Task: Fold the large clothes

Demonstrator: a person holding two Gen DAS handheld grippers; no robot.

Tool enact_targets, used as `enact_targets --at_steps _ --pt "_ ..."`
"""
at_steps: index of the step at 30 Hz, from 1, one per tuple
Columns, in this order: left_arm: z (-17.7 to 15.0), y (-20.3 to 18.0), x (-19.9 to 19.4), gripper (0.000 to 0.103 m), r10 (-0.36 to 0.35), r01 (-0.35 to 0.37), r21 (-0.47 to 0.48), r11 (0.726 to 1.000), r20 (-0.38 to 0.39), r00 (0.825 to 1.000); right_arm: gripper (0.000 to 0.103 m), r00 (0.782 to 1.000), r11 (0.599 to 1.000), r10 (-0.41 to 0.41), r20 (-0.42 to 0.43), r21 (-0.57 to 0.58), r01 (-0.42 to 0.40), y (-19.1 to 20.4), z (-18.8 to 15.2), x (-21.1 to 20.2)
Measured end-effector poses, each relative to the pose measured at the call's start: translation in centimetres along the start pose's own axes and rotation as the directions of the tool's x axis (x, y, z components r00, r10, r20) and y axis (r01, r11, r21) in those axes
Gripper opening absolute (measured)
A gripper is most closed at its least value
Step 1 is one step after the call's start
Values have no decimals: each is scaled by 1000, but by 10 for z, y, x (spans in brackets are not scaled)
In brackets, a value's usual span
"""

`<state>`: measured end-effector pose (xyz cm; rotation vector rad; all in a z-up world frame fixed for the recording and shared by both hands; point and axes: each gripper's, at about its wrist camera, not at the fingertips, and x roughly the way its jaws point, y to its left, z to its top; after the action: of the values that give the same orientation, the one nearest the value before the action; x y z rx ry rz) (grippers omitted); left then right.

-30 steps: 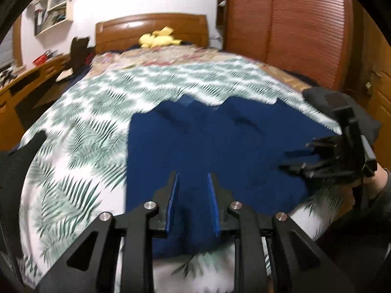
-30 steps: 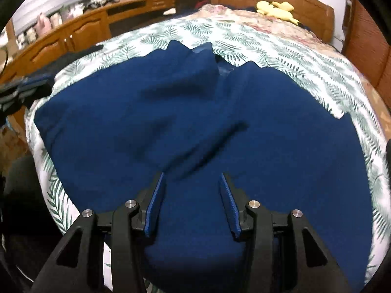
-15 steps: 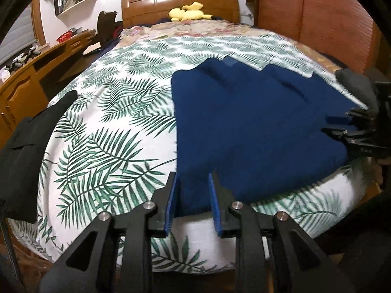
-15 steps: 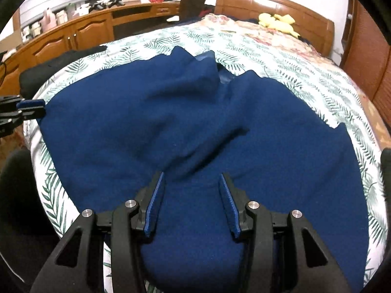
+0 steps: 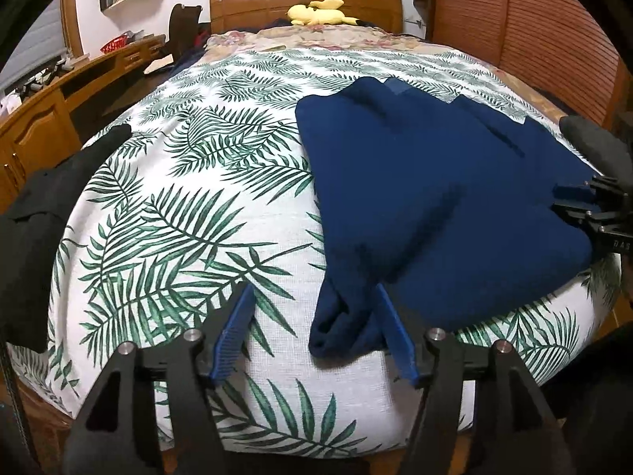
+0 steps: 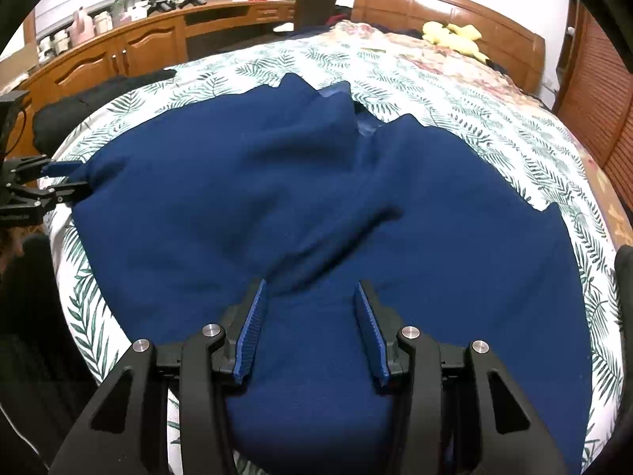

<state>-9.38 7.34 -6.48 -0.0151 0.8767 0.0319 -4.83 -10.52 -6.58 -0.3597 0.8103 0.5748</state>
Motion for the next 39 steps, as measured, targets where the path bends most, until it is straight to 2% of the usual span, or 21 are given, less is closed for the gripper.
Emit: enact_targets --at_steps 2,6,12,15,17,21,27,32,39 --pt "2 2 -1 64 -7 6 -15 1000 -9 1000 53 1000 1000 -14 5 -5 14 0 0 -1" --pt "1 3 -8 64 -20 19 -40 999 -13 1000 55 1000 1000 -1 -7 16 1 -5 1 0" --pt "-7 -1 -16 39 -96 96 -69 993 -2 995 55 1000 999 29 -4 30 -29 -9 -1 -12" --pt "-8 -6 -18 33 -81 81 -57 995 2 997 55 996 996 87 17 31 -88 -6 -3 -24" --pt "-5 -7 -20 7 -88 88 -59 994 9 996 55 997 997 80 11 9 -81 -1 -6 -26" --pt "16 -22 -46 6 -72 74 -21 997 69 995 55 996 996 87 1 20 -87 -5 -10 -23" --pt "67 -76 -98 5 -97 79 100 992 197 976 55 999 999 39 18 32 -40 -24 -12 -37" --pt "101 -144 -110 4 -170 122 191 974 266 949 55 999 999 -16 37 53 14 -49 -23 -58" --pt "130 -226 -112 2 -296 219 282 934 267 917 55 997 991 -49 61 131 41 -90 -56 -90"
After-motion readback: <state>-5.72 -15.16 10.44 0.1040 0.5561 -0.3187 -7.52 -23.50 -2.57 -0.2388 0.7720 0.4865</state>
